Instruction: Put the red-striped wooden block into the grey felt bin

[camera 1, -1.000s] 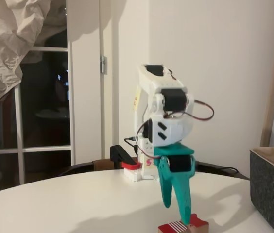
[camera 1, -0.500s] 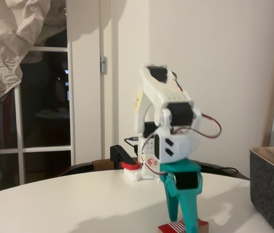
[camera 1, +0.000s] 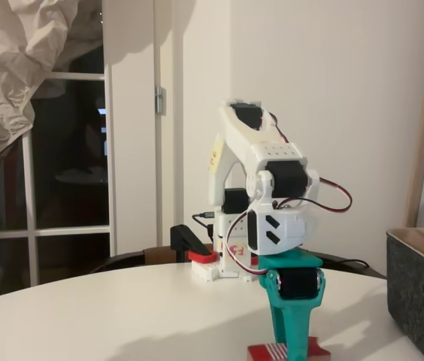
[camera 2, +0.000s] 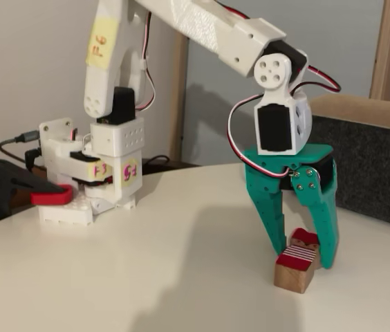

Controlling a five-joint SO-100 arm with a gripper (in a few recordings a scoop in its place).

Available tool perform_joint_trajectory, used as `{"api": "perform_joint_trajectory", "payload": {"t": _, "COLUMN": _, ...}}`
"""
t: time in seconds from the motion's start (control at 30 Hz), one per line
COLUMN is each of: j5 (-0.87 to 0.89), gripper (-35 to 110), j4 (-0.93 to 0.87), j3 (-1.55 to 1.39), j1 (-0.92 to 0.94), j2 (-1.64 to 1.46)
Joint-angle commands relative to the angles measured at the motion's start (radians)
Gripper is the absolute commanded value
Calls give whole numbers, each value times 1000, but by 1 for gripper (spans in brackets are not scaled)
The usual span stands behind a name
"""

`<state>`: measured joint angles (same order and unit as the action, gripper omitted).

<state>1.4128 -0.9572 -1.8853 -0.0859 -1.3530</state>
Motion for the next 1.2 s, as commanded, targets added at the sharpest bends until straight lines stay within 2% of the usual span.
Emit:
{"api": "perform_joint_trajectory", "payload": {"t": 0.0, "j5": -9, "gripper": 9, "j4": 3, "j3": -15, "j1": 12, "j2": 28}}
{"api": "perform_joint_trajectory", "payload": {"t": 0.5, "j5": -2, "gripper": 1, "j4": 2, "j3": -9, "j1": 91, "j2": -38}}
{"api": "perform_joint_trajectory", "payload": {"t": 1.17, "j5": 78, "gripper": 4, "j4": 3, "j3": 2, "j1": 255, "j2": -655}}
